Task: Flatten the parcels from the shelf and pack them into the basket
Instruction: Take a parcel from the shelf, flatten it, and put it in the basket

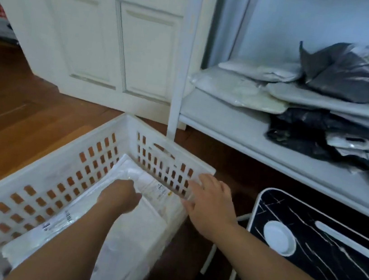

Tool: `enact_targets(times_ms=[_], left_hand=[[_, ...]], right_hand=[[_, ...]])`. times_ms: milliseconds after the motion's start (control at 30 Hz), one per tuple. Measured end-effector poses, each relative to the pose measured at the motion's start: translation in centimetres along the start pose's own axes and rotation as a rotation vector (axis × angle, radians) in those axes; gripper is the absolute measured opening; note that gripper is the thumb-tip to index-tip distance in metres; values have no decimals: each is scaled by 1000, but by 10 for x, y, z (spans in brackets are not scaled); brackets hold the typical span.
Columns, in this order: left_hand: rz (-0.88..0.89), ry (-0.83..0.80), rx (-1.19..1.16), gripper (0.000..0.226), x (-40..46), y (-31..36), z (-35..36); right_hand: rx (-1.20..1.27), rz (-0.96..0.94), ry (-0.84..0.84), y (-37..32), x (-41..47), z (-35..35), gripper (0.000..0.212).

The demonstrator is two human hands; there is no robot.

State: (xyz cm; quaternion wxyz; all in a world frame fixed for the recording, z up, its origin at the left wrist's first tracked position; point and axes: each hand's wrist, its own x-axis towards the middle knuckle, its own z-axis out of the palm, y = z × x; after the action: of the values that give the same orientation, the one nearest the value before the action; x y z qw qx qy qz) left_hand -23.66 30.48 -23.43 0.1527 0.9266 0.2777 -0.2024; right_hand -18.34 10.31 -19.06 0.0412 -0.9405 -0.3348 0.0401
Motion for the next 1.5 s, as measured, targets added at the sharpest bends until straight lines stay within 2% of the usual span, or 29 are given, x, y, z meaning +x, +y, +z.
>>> enact_targets(times_ms=[100, 200, 267, 400, 500, 633, 800, 967, 1067, 1133, 1267, 1367, 1433, 1500], left_hand=[[193, 193, -49, 45, -17, 74, -48], [416, 302, -103, 43, -48, 151, -77], [515, 316, -97, 43, -64, 193, -85], [726, 308, -23, 47, -96, 270, -88], [842, 296, 26, 47, -115, 328, -90], [890, 366, 109, 47, -116, 383, -97], [850, 445, 337, 46, -108, 444, -103], [762, 382, 401, 48, -90, 477, -102], [809, 382, 375, 47, -90, 495, -108], [917, 391, 164, 39, -95, 501, -118], [1026, 407, -452, 29, -126, 503, -156], [1114, 205, -933, 16, -162, 505, -185], [1162, 55, -1117, 16, -190, 502, -201], [1189, -69, -1280, 25, -218, 493, -212]], right_hand=[[-28, 133, 82, 49, -24, -38, 54], [-62, 276, 165, 106, -57, -65, 52], [-101, 337, 297, 140, -81, -81, 45], [-188, 489, 369, 203, -132, -103, 36], [-228, 600, 422, 247, -163, -117, 40], [-204, 731, 375, 286, -181, -121, 54], [-204, 738, 340, 322, -183, -123, 57], [-218, 708, 380, 337, -183, -111, 53], [-191, 708, 404, 343, -189, -104, 53], [-160, 721, 378, 346, -194, -102, 62], [-117, 744, 407, 347, -208, -113, 67], [73, 784, 416, 340, -217, -132, 68], [229, 835, 429, 334, -222, -146, 70], [359, 854, 492, 329, -229, -155, 78]])
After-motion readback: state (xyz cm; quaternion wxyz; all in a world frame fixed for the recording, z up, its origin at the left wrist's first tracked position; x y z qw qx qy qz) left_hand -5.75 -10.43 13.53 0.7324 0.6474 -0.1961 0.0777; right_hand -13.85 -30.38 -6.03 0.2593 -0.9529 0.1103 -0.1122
